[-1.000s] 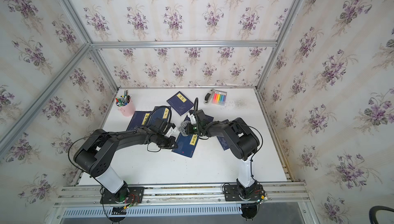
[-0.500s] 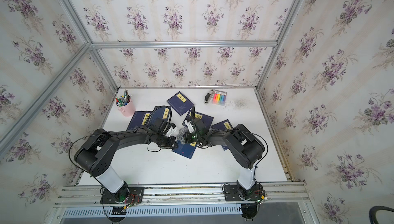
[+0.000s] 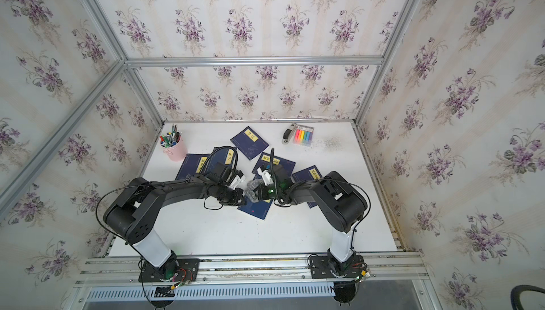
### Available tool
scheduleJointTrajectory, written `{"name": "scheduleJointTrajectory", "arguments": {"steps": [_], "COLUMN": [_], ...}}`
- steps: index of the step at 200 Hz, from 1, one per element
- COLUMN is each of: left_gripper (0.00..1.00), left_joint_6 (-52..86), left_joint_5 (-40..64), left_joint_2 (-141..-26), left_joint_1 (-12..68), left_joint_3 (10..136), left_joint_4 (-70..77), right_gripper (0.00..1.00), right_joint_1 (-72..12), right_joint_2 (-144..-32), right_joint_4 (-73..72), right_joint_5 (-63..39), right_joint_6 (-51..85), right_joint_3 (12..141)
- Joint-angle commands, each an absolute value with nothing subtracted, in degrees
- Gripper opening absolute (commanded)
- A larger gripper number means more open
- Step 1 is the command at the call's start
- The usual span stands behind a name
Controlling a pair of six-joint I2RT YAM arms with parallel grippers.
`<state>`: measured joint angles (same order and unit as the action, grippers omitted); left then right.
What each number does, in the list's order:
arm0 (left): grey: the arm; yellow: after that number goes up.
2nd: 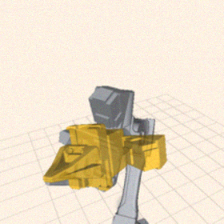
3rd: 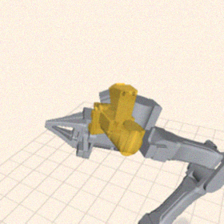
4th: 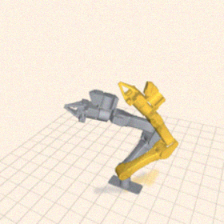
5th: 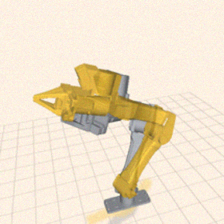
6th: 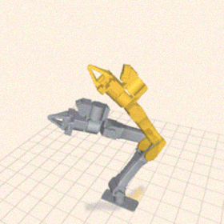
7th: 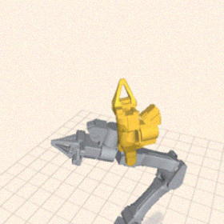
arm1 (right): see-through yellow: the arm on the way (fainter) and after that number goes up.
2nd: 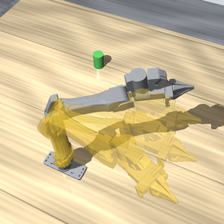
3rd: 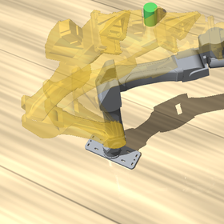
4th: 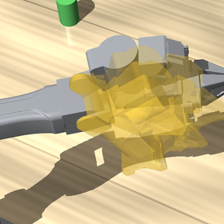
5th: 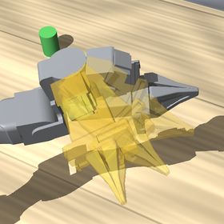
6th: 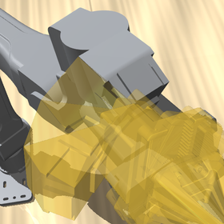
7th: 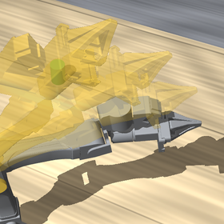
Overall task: Wipe the cover of the book
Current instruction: Wipe the dirt from the cover of the book.
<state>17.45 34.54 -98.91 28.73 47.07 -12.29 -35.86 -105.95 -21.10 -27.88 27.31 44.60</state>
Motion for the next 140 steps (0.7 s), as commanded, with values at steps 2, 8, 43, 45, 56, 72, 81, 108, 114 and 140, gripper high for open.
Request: {"name": "scheduleJointTrajectory", "arguments": {"steps": [2,8,43,45,56,72,81,108,114,140], "left_gripper": [0.0,0.0,0.0,0.0,0.0,0.0,0.0,0.0,0.0,0.0], "left_joint_6": [17.2,17.2,17.2,17.2,17.2,17.2,17.2,17.1,17.1,17.2], "left_joint_5": [22.7,22.7,22.5,22.4,22.3,22.3,22.4,22.6,22.5,22.4], "left_joint_2": [-100.5,-100.4,-100.5,-100.5,-100.5,-100.6,-100.8,-101.3,-101.4,-101.6], "left_joint_1": [28.7,28.7,28.7,28.7,28.7,28.7,28.7,28.7,28.7,28.7], "left_joint_3": [46.3,46.4,46.5,46.5,46.5,46.5,46.6,47.0,47.0,47.0], "left_joint_4": [-16.1,-16.1,-16.3,-16.3,-16.3,-16.3,-16.3,-16.4,-16.3,-16.4], "right_gripper": [0.0,0.0,0.0,0.0,0.0,0.0,0.0,0.0,0.0,0.0], "right_joint_1": [-31.8,-31.6,-31.7,-31.6,-31.6,-33.2,-34.9,-42.4,-44.6,-49.9], "right_joint_2": [-108.3,-108.7,-108.5,-108.4,-107.3,-105.2,-103.9,-102.3,-102.6,-104.8], "right_joint_4": [-11.3,-10.1,-7.4,-7.5,-7.7,-6.6,-5.7,-8.5,-9.1,-10.1], "right_joint_5": [-22.1,-21.8,-22.2,-22.3,-23.7,-25.6,-25.8,-27.9,-28.0,-25.6], "right_joint_6": [27.8,27.1,25.3,25.3,24.6,23.2,22.5,25.2,26.0,28.8], "right_joint_3": [47.3,48.7,51.0,50.8,49.3,46.9,45.6,41.3,41.0,41.2]}}
